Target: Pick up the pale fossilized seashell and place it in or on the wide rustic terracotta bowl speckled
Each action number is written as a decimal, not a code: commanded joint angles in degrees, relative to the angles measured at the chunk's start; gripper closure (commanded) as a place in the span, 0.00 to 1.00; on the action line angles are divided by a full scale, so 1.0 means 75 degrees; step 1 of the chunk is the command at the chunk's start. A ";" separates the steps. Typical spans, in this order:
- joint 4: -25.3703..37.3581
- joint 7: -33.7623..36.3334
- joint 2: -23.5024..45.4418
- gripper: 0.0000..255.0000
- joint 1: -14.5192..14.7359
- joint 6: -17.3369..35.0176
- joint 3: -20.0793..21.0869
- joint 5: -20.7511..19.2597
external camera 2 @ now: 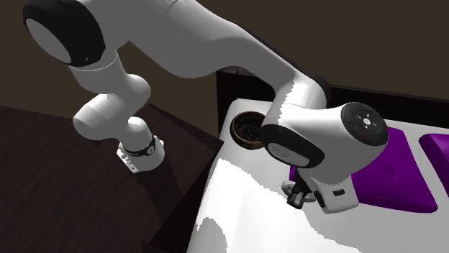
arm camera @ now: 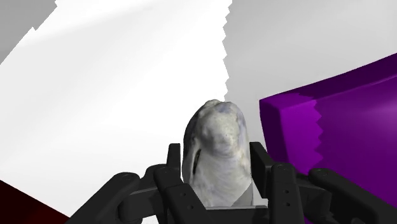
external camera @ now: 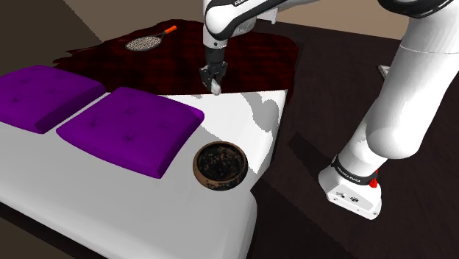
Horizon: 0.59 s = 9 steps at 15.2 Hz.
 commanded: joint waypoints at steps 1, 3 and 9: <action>-0.0514 0.0269 -0.0365 1.00 0.0164 0.0170 0.0117 0.0012; -0.0998 0.0521 -0.0724 1.00 0.0314 0.0315 0.0239 0.0037; -0.2232 0.1333 -0.1693 1.00 0.0782 0.0651 0.0679 0.0171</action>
